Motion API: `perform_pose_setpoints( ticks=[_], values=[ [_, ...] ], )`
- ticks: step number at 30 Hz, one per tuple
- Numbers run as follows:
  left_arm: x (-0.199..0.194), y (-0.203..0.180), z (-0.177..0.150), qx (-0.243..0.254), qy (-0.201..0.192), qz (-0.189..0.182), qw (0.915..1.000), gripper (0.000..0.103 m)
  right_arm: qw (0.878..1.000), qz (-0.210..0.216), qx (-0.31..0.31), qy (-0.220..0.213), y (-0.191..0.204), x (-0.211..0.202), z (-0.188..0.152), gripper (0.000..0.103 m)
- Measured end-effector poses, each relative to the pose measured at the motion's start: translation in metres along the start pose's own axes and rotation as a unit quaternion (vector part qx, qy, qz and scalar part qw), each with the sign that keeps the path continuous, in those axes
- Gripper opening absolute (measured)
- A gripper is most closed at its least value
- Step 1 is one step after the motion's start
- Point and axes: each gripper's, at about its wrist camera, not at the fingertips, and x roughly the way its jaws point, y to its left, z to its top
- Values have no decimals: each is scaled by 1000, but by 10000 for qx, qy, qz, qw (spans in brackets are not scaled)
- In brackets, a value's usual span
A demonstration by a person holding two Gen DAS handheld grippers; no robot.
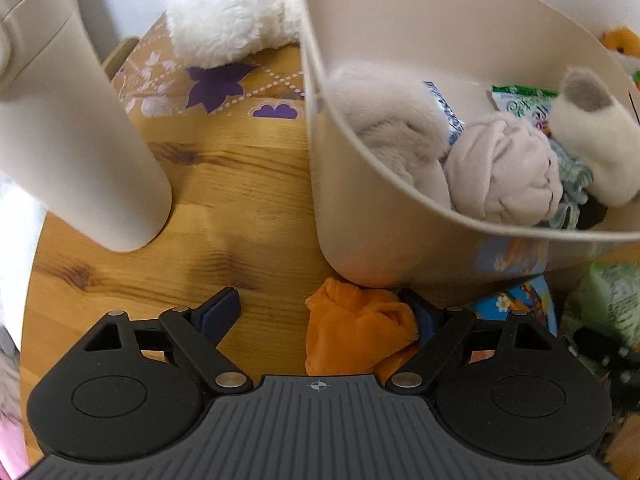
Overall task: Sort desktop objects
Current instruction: 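Grasp the orange scrunchie with the left tool while the right tool grasps the green snack bag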
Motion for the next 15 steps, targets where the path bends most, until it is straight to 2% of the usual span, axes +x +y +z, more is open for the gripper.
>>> perform_pose_setpoints(
  ticks=[4,6,9,11,13,15],
  values=[
    [1,-8,-7,360,-40,162,9992,86,9998,-167,112,-76,-2,2,-1,88],
    [-2,-7,-10,450,-91,119,9989,80,9996,-168,191,-103,-3,2,-3,80],
    [-8,-7,-13,533,-164,73,9984,52,9992,-154,307,-179,-6,0,-6,67],
    [-11,-7,-15,619,-145,17,9980,27,9992,-185,308,-199,-6,-2,-9,63],
    [-13,-7,-18,679,-108,-47,9976,19,9992,-207,267,-211,-7,-4,-11,62],
    [-15,-3,-22,659,-105,-114,9977,17,9993,-204,243,-218,-7,-7,-13,60]
  ],
)
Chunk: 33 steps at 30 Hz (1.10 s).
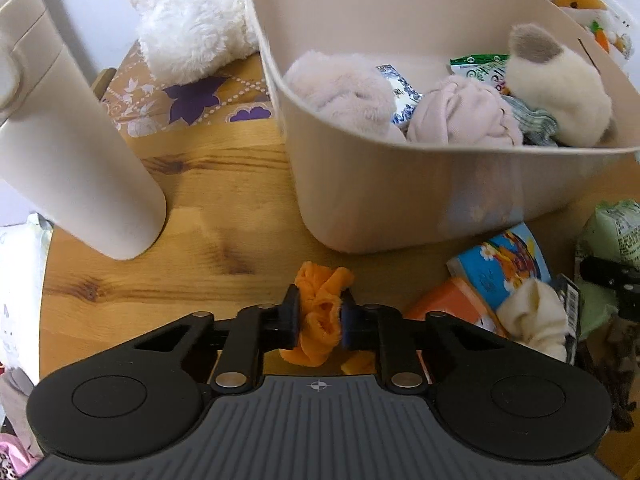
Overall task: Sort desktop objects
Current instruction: 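Carry the scrunchie and snack bag into the basket and release both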
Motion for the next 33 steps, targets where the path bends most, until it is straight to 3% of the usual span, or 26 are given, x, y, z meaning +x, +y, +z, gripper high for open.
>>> perform_pose_setpoints(
  ticks=[8,19,33],
  values=[
    [-26,8,-17,87,-230,-256,9994,15,9998,81,84,-150,-10,-25,-12,58],
    [-93,2,-21,470,-899,-353,9942,15,9972,346,254,-610,-24,-81,-23,58],
    [-147,-9,20,502,-1546,-277,9863,15,9872,226,412,-1527,-51,-142,0,58]
  ],
)
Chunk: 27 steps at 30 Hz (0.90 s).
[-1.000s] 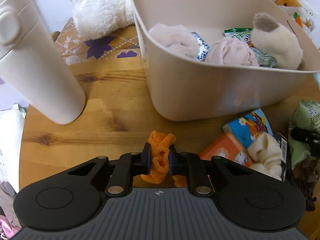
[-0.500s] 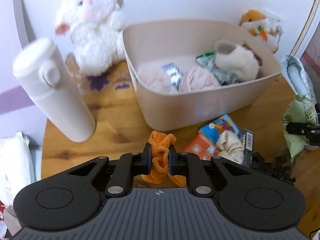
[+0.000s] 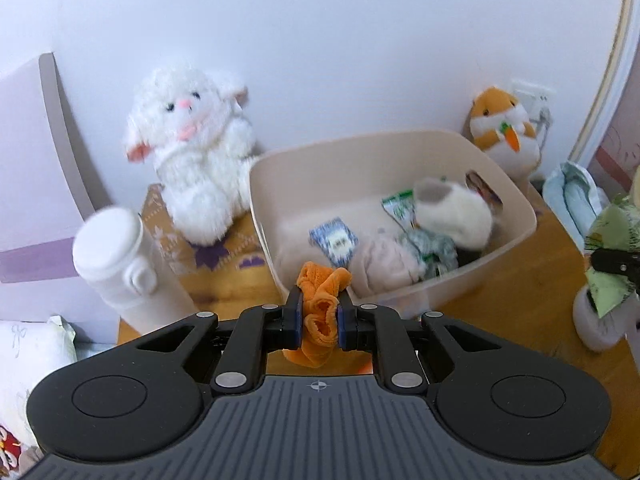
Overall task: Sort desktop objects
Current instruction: 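Carry the scrunchie and snack bag into the basket and release both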
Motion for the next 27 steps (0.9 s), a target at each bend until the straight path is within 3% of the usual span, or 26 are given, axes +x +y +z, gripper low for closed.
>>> perform_pose_setpoints(
  ticks=[7,14,19,25,27],
  values=[
    [4,-7,36,-25,-191,11,9998,15,9976,-120,-97,-672,5,-8,42,58],
    [28,-24,66,105,-175,17,9998,15,9951,-102,-230,-954,17,7,84,58],
    [58,-31,73,163,88,95,9998,15,9960,-9,-348,-818,34,37,105,58],
    [96,-36,66,270,544,198,9980,16,9984,92,-379,-404,53,80,108,58],
    [104,-35,61,228,685,161,9973,22,9989,78,-388,-262,57,93,106,58]
  ],
)
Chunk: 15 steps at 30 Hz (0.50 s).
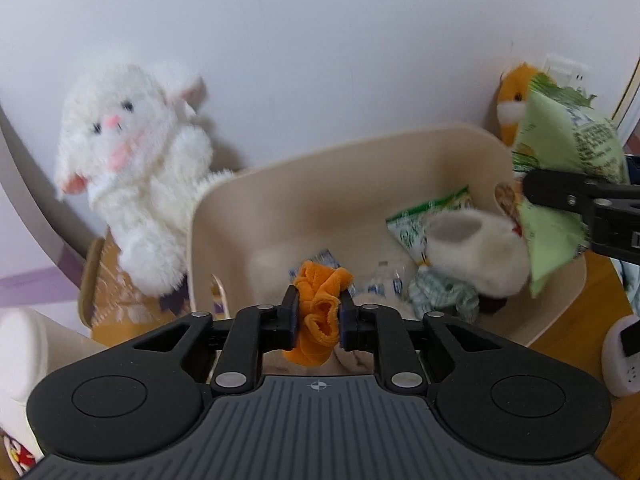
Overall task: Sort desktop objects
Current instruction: 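Carry the scrunchie and snack bag into the basket and release both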
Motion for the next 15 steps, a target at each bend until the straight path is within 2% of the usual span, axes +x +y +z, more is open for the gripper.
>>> perform_pose_setpoints(
  ticks=[3,4,5,8,9,11,13,15],
  values=[
    [9,-1,-4,-69,39,14,10000,50,9998,-24,132,176,0,15,-7,58],
    [11,-1,-5,-73,12,13,10000,63,9995,-31,166,252,0,20,-9,58],
    [11,0,-6,-110,-43,-4,9999,71,9992,-44,170,349,1,26,-12,59],
    [12,0,-9,-221,-166,-12,9996,79,9981,-98,58,604,3,41,-20,60],
    [13,0,-9,-253,-173,4,9995,79,9976,-97,20,679,4,45,-22,67],
    [14,0,-10,-303,-176,25,9994,80,9972,-102,-32,747,5,48,-25,70],
    [14,1,-11,-350,-175,41,9992,81,9970,-132,-74,760,6,49,-27,79],
    [13,3,-13,-390,-205,84,9990,81,9972,-159,-115,720,6,46,-27,94]
  ],
)
